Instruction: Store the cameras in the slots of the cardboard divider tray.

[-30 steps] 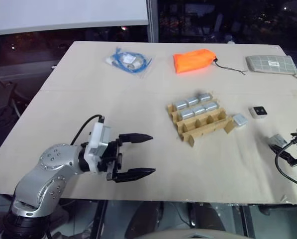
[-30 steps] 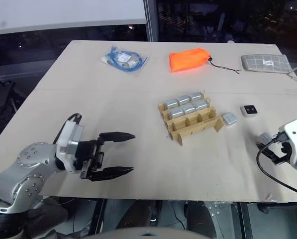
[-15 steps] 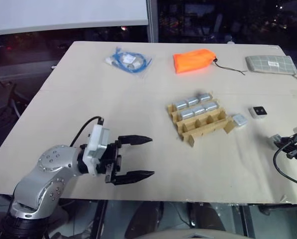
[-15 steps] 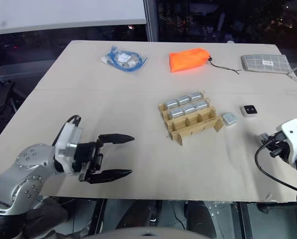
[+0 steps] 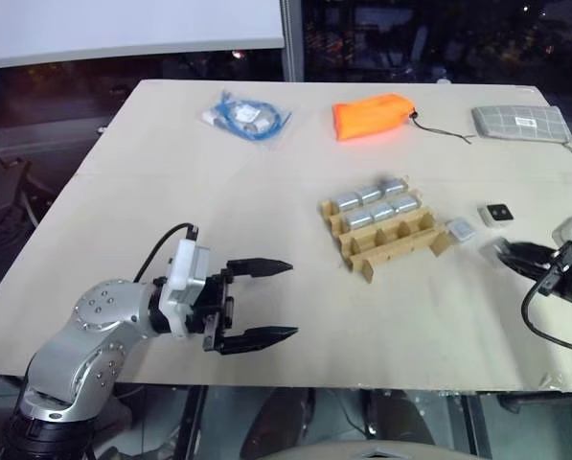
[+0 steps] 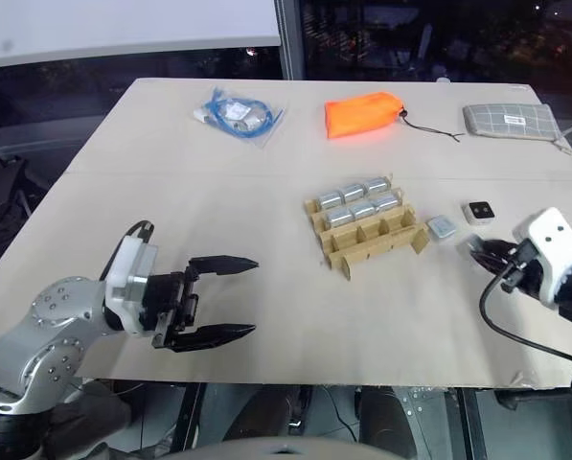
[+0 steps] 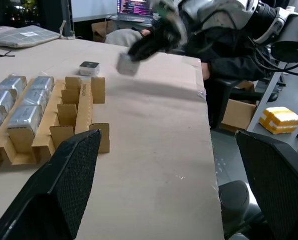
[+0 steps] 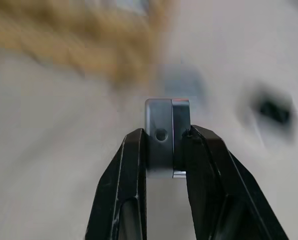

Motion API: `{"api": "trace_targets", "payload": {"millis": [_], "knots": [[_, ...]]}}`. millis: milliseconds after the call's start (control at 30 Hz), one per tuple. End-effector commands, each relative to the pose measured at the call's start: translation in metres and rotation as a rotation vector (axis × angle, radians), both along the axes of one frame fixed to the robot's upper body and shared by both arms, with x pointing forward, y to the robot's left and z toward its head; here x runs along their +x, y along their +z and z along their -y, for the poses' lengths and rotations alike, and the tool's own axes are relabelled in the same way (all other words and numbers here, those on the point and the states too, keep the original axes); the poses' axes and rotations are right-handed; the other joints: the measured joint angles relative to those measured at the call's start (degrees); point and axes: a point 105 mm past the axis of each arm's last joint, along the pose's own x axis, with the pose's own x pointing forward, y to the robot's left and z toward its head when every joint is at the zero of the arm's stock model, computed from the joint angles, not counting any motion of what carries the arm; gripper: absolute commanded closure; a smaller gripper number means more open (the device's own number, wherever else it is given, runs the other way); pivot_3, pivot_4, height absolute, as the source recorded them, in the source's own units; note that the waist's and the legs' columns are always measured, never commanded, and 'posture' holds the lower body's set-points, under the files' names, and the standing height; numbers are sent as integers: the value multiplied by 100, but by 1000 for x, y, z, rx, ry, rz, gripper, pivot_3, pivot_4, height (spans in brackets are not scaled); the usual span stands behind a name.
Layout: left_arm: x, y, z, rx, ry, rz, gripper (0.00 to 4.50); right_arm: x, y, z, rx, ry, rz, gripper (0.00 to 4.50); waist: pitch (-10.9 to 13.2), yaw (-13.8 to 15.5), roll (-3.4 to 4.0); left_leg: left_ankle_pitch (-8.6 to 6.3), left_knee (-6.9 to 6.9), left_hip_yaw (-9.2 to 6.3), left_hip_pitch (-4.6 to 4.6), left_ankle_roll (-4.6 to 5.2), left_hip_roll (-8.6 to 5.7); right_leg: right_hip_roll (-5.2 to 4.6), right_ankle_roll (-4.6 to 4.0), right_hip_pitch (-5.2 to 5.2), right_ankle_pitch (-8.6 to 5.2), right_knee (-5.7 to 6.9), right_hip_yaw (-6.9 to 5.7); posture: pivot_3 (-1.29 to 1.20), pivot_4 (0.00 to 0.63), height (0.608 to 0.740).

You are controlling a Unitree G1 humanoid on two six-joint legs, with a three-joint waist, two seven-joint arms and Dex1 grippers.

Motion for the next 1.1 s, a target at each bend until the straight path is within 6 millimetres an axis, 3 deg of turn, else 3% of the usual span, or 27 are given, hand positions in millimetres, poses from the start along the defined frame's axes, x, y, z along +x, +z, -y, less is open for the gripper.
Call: {"api": "trace_targets", "payload": {"millis": [33, 200, 300, 600, 833, 1100], "knots": [[2, 6, -1, -10, 15, 32, 0, 9, 28, -40, -110, 234, 152, 3966, 2, -34, -2, 0, 0, 0, 1, 0, 0, 0, 0, 0, 0, -1, -1, 0, 150, 740], [0, 4, -3, -5, 29, 28, 0, 34, 29, -82, -224, 514, 257, 3966, 7, -86, -9, 0, -2, -7, -7, -1, 1, 1, -1, -2, 1, -14, -11, 0, 150, 740], [-1, 5, -4, -4, 54, 33, 0, 40, 15, -88, -326, 654, 251, 3966, 10, -66, -15, 0, -6, -9, -10, -1, 0, 0, -2, -7, 1, -15, -13, 0, 150, 740], [-12, 5, 0, -24, 117, 22, 0, 44, 4, -121, -362, 914, 273, 3966, 17, -89, -14, -3, -21, -8, -9, 2, -1, -1, -4, -21, 2, -11, -5, 0, 150, 740], [-13, 6, 2, -33, 146, 27, 0, 51, -10, -130, -410, 948, 295, 3966, 17, -76, -14, -3, -20, -6, -9, 1, -4, -2, -4, -21, 3, -9, -3, 0, 150, 740], [-14, 8, 4, -34, 164, 35, 0, 59, -19, -125, -456, 955, 279, 3966, 17, -83, -13, -2, -20, -6, -6, 0, -3, 0, -5, -22, 3, -4, -1, 0, 150, 740]]}}
